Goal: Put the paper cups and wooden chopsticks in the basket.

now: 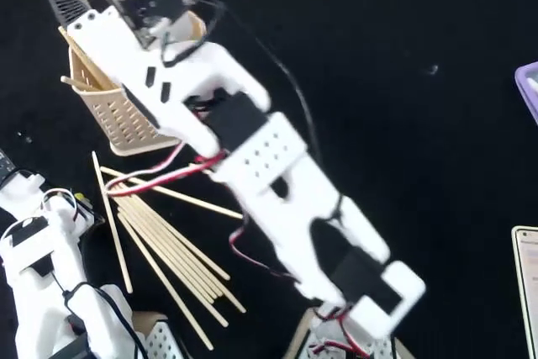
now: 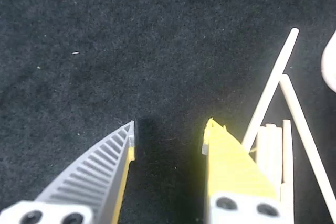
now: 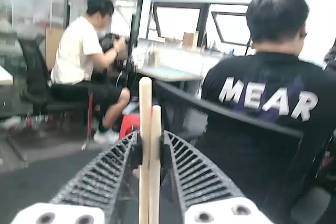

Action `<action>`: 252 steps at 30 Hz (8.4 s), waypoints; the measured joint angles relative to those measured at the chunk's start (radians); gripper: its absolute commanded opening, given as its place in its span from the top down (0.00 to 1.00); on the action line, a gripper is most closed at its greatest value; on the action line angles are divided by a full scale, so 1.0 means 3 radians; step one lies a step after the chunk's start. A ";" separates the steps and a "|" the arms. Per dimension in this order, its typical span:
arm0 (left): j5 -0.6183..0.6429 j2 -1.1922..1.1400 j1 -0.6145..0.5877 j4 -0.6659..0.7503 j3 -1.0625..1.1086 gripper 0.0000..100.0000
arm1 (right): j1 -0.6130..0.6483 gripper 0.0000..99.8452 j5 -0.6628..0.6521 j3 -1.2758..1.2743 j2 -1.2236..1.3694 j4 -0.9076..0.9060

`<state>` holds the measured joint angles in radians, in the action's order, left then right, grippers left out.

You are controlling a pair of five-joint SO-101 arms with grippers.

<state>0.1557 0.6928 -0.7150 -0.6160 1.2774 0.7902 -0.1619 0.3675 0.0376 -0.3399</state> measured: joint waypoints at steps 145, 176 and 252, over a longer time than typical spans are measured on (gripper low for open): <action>0.0000 0.0000 0.0107 0.0000 0.0000 0.78 | -0.0118 0.82 0.0660 -0.1161 -0.0414 0.0026; 0.0690 0.0000 0.1253 -0.1836 -0.0895 0.71 | -0.2209 0.82 0.0660 -0.6061 -0.4163 -0.0788; 0.1340 -0.1647 0.0123 -0.1043 -0.1401 0.95 | -0.2209 0.82 0.0481 -0.6137 -0.4230 -0.0788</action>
<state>0.5577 0.1987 -0.6782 -0.9291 0.8569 0.1274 -0.0176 -1.4737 -1.2313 -0.5762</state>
